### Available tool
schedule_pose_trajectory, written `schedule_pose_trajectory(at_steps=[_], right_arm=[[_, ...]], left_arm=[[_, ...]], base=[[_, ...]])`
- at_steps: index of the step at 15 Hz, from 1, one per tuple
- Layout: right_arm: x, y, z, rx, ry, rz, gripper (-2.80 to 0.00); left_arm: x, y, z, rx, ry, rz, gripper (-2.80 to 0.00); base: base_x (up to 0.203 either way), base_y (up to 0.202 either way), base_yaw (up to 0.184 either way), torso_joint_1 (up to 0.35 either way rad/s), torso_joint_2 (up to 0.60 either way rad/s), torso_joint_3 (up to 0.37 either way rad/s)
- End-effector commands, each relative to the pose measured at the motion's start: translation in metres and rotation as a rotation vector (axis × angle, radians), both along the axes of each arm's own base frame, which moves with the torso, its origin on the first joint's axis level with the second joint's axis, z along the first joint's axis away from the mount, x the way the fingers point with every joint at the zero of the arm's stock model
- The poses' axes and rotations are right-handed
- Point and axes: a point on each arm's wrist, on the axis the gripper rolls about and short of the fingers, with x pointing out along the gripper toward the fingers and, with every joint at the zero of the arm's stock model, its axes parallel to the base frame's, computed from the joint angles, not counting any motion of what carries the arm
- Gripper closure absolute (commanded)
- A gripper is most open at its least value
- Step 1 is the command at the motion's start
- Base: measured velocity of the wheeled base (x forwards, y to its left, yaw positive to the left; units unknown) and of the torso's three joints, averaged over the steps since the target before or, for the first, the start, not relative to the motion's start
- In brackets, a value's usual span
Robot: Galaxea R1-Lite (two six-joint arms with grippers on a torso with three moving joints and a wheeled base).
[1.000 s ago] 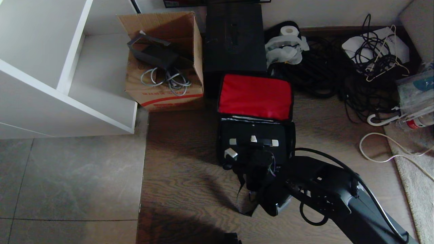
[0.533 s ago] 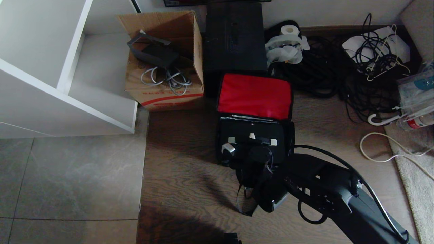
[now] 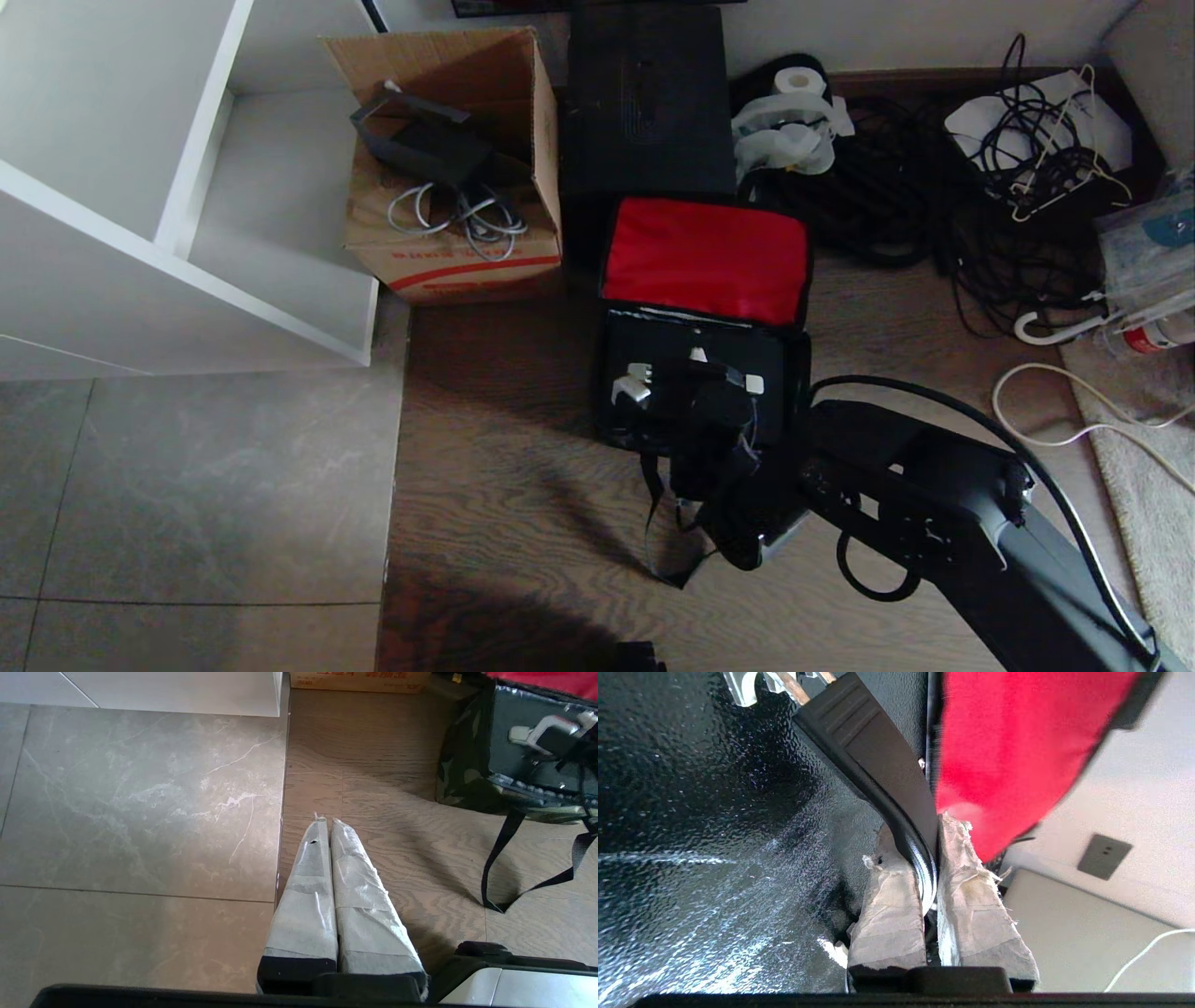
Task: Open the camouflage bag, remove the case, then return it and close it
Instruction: Lift the black box
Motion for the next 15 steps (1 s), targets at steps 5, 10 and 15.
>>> schedule_pose_trajectory(at_steps=[5,10,15], right_arm=[[-0.012,-0.002,0.034,0.022,-0.042,0.006,0.00],[-0.023,-0.002,0.050,0.021,-0.049,0.016,0.00],[-0.031,0.002,0.061,0.031,-0.060,0.034,0.00]], left_arm=[[0.001,0.000,-0.003,-0.001,0.007,0.001,0.00],[0.001,0.000,-0.003,-0.001,0.009,0.000,0.00],[0.001,0.000,-0.003,-0.001,0.007,0.000,0.00]], base=[[0.000,0.000,0.000,0.000,0.00,0.000],[0.000,0.000,0.000,0.000,0.00,0.000],[0.000,0.000,0.000,0.000,0.00,0.000]])
